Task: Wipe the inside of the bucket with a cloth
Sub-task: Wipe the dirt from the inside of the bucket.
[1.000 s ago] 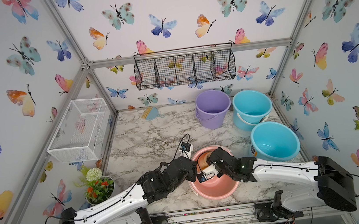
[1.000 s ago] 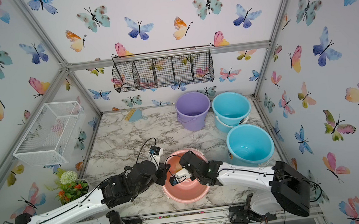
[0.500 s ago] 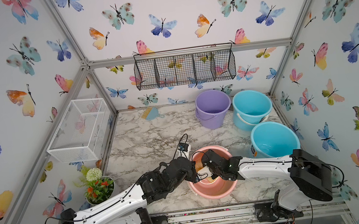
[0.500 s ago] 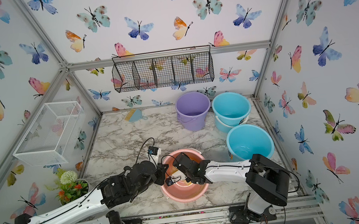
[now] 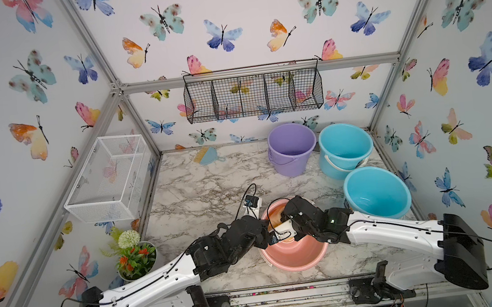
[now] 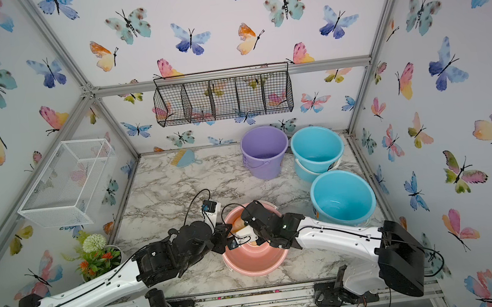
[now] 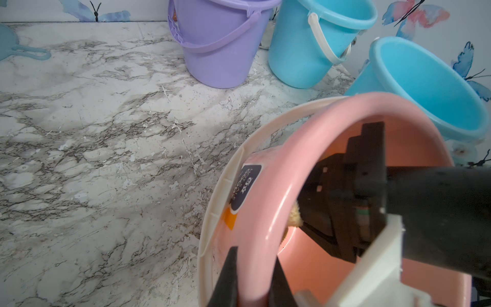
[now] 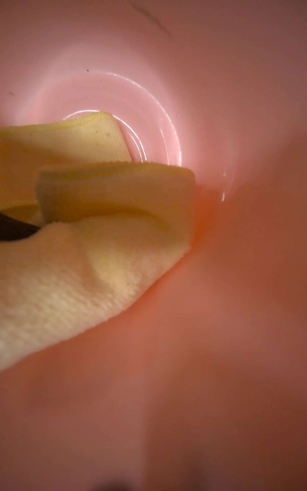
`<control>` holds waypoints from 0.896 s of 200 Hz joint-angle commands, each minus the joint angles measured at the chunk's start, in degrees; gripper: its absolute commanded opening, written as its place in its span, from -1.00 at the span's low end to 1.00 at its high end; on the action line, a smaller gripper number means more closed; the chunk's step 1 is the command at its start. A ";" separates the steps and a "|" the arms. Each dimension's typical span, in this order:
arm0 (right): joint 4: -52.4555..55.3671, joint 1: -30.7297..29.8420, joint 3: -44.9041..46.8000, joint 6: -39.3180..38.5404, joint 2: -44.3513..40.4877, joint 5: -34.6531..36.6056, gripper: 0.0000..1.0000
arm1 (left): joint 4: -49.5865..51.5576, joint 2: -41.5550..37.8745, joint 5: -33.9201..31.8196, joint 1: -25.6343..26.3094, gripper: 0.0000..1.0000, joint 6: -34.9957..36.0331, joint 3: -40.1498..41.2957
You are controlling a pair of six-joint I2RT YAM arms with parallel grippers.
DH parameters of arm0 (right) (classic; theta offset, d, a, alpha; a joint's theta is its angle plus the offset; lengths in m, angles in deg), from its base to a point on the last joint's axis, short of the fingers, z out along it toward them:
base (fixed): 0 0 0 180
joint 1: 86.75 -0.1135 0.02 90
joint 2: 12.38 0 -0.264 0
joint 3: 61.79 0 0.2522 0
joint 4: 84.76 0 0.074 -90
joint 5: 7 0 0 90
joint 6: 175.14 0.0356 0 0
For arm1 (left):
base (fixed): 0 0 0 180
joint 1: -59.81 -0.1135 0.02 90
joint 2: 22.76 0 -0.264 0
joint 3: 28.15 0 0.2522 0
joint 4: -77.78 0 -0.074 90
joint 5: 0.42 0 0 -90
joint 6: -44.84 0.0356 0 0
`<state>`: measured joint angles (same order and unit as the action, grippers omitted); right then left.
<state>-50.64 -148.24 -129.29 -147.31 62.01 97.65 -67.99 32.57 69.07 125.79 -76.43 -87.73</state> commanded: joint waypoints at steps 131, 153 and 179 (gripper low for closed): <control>32.71 -2.05 -17.75 1.53 -2.14 0.65 -0.96 | 0.23 0.30 0.56 0.16 -1.00 0.77 0.39; 37.38 -2.14 -17.99 3.40 1.03 0.64 -0.96 | 0.36 0.22 0.75 0.03 -1.00 0.77 0.21; 39.93 -2.14 -16.29 5.11 4.18 0.90 -0.96 | 0.36 -0.29 0.97 0.09 -1.00 0.77 0.14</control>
<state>-17.26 -150.17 -146.51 -145.04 64.37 98.05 -67.08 33.00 69.59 125.83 -76.03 -87.38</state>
